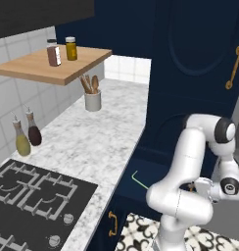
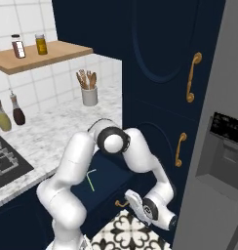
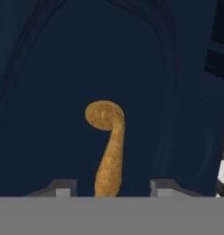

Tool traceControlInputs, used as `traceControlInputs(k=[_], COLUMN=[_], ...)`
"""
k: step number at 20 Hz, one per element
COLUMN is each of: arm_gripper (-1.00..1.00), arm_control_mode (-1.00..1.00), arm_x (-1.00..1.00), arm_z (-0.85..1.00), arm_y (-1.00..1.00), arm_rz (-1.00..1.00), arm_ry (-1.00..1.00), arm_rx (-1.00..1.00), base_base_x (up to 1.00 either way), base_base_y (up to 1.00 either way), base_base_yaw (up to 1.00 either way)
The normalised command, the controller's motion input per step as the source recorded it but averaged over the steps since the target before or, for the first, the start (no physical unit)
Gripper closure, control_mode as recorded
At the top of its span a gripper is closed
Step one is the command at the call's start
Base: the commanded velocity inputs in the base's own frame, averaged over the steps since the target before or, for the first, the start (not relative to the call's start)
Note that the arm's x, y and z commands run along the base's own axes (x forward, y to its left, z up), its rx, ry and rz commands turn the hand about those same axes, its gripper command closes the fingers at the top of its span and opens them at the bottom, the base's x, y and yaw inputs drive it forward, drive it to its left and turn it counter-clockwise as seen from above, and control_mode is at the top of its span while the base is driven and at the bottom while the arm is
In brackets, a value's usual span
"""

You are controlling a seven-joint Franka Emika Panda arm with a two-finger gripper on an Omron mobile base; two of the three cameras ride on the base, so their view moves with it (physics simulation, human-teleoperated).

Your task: Take a straw from the drawer in front and place it inside the glass cup on the dining counter.

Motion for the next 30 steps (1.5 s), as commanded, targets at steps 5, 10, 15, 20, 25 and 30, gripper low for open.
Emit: traceControlInputs(k=[5, 10, 15, 20, 25, 30], arm_gripper=[-1.0, -1.0, -1.0, -1.0, -1.0, -1.0], arm_control_mode=[-1.0, -1.0, -1.0, -1.0, -1.0, -1.0], arm_x=[-0.63, -0.23, 0.01, 0.13, 0.48, 0.49], arm_z=[0.95, 1.0, 1.0, 1.0, 0.59, -0.1], arm_y=[0.0, 0.25, 0.53, 0.59, 0.83, 0.69], arm_rz=[-0.09, -0.05, 0.0, 0.0, -0.01, -0.07], arm_ry=[-0.06, -0.05, 0.06, 0.24, 0.34, 0.14], arm_rx=[-0.32, -0.28, -0.25, -0.24, -0.26, -0.21], base_base_x=[0.0, 0.0, 0.0, 0.0, 0.0, 0.0], base_base_y=[0.0, 0.0, 0.0, 0.0, 0.0, 0.0], base_base_yaw=[0.0, 0.0, 0.0, 0.0, 0.0, 0.0])
